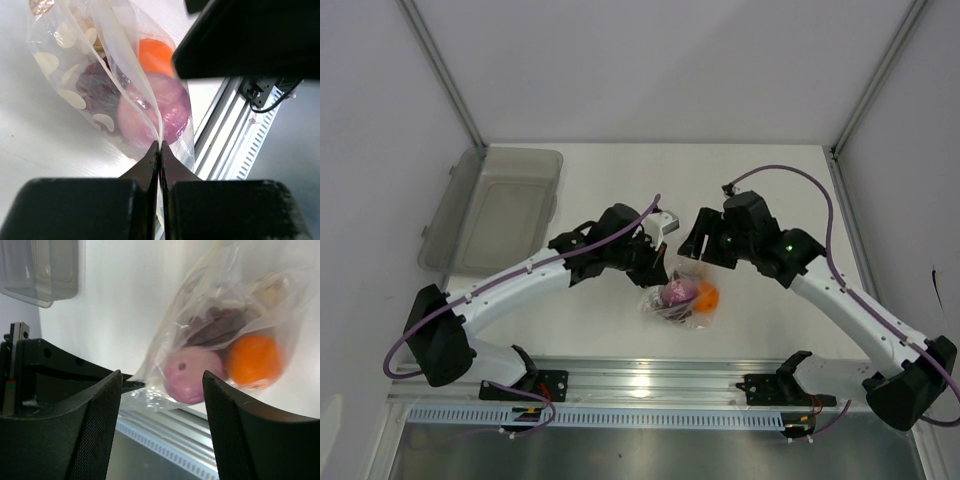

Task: Place the food in the zip-top bag and seal the zipper
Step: Adjust the zipper food storage bag at the center of the board.

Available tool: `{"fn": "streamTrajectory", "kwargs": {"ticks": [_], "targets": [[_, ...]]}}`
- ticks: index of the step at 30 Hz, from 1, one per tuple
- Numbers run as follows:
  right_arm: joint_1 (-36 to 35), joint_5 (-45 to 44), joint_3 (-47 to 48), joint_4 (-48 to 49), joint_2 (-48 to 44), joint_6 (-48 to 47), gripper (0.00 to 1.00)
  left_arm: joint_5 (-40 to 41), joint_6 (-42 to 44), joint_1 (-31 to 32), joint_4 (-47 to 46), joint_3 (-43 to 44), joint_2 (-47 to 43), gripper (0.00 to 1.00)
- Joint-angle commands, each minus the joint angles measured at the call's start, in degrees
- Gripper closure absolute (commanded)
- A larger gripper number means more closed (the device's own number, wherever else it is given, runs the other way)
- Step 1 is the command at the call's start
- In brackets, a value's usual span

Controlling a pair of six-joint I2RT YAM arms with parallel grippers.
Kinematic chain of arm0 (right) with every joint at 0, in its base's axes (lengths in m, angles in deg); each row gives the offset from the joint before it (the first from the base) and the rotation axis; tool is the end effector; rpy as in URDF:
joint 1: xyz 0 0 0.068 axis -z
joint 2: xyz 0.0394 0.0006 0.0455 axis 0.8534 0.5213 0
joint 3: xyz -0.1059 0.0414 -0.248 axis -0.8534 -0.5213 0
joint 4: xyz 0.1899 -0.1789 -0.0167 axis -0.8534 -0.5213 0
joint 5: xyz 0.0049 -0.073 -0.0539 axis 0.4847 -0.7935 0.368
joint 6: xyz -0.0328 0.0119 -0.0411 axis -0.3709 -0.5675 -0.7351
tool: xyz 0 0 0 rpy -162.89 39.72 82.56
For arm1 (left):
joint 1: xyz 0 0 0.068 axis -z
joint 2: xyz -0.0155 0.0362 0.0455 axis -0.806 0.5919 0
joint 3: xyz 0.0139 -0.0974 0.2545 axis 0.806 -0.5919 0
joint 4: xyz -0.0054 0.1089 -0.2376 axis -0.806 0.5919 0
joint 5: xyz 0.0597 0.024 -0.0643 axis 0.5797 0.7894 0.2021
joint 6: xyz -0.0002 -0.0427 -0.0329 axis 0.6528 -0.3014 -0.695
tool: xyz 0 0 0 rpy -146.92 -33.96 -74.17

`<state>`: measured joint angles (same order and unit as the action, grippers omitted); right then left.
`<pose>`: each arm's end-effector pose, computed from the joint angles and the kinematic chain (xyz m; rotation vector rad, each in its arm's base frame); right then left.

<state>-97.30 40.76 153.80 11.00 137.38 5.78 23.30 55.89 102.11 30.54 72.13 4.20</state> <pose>0.1919 0.1564 0.3406 0.0698 2.4172 0.7719 0.1904 -0.2342 0.2914 0.9624 2.2194 -0.9448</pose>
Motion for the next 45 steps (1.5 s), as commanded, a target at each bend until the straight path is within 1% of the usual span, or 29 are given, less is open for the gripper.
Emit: {"fn": "streamTrajectory", "kwargs": {"ticks": [1,4,5,6,7,9,10,12,14,19,24,28,32,33,37,39,40,44,45], "targets": [[3.02,-0.63,1.73,-2.77,-4.06,-12.16,0.32,-3.45,2.81,-0.59,0.60,3.39,-1.06,0.99],[6.01,-1.08,-0.55,-1.81,-5.56,-15.88,0.33,-8.64,2.37,-1.73,0.34,3.22,-2.38,1.00],[6.63,-0.11,-1.69,-0.67,-5.91,-17.54,0.33,-9.87,2.28,-1.99,0.17,3.39,-3.08,1.00],[7.42,3.46,-4.92,0.82,-7.05,-18.08,0.34,-12.23,2.28,-2.17,0.08,3.31,-3.35,0.99],[8.91,6.37,-7.22,6.14,-7.84,-18.43,0.35,-13.47,2.19,-2.61,0.16,3.40,-3.70,0.99],[9.63,11.30,-11.62,11.97,-9.77,-18.79,0.36,-16.54,2.28,-3.22,-0.62,2.78,-4.75,0.99],[9.54,13.58,-15.12,16.35,-11.52,-18.96,0.36,-19.69,2.28,-4.01,-1.15,2.52,-5.11,0.99],[9.80,15.27,-17.60,19.72,-12.85,-19.05,0.35,-22.70,2.19,-4.98,-2.29,1.20,-5.90,0.99],[9.89,15.72,-18.57,20.78,-13.21,-19.93,0.35,-26.13,1.75,-5.95,-3.26,0.06,-7.39,0.99],[9.98,17.03,-19.81,22.97,-14.17,-23.97,0.34,-29.30,1.84,-6.92,-4.23,-1.70,-10.38,0.99],[10.77,21.33,-21.74,25.17,-16.46,-26.52,0.33,-32.38,1.49,-7.79,-4.05,-1.79,-12.58,0.99],[11.73,24.15,-22.97,26.76,-18.04,-27.31,0.33,-34.48,0.00,-8.41,-3.53,-0.48,-14.68,0.99],[14.02,29.85,-24.46,30.35,-20.15,-26.18,0.32,-36.77,-1.23,-8.59,-2.82,0.67,-16.70,0.99],[14.54,33.09,-24.90,32.63,-21.02,-25.74,0.32,-37.21,-1.58,-8.67,-3.00,0.67,-17.15,0.99],[15.78,40.21,-28.50,39.41,-23.22,-23.36,0.33,-39.23,-3.34,-8.76,-3.88,0.76,-19.52,0.99],[15.78,43.30,-29.82,45.80,-23.93,-21.52,0.32,-39.76,-4.04,-8.85,-4.75,0.58,-20.22,0.99],[15.78,46.36,-30.44,47.40,-24.19,-20.82,0.32,-40.02,-4.40,-8.85,-4.85,0.58,-20.57,0.99],[15.78,51.65,-32.37,54.17,-23.15,-17.74,0.32,-41.34,-5.54,-8.85,-5.90,0.50,-21.19,0.99],[15.78,51.75,-32.81,56.36,-22.88,-16.95,0.32,-41.52,-5.80,-8.85,-6.34,0.41,-21.28,0.99]]}}
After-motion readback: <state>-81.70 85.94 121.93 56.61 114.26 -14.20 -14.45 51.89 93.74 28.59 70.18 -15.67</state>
